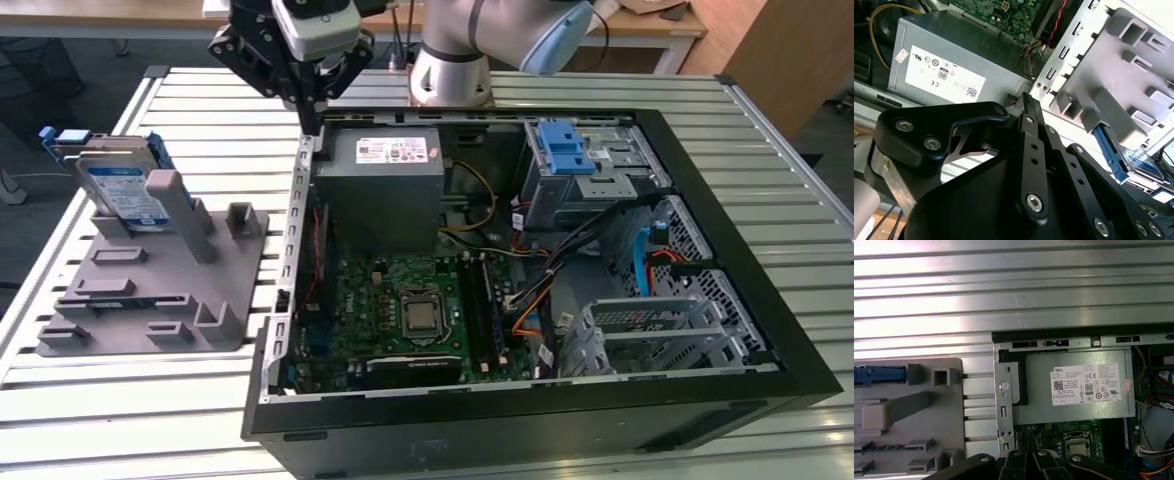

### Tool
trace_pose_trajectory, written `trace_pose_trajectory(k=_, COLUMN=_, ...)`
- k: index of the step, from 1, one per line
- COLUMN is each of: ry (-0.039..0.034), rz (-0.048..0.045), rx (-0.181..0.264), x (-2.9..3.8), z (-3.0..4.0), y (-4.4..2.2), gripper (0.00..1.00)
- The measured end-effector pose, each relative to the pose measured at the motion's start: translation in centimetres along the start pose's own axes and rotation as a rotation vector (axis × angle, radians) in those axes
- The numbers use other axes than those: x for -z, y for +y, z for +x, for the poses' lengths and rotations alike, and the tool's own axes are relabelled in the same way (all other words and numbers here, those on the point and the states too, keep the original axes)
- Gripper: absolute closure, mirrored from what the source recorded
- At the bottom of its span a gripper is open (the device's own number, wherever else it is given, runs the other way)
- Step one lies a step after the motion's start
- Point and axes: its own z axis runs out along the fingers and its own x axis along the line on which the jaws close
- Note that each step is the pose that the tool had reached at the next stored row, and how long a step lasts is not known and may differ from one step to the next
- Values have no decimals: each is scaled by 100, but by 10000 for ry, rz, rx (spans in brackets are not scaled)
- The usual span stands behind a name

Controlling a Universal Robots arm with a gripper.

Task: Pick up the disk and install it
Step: 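Reach for the disk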

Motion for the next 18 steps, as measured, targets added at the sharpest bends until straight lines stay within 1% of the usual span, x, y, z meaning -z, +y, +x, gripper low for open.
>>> trace_pose_trajectory(k=18, ry=34, rz=1, rx=-1, x=-17, z=36, y=-3, gripper=89)
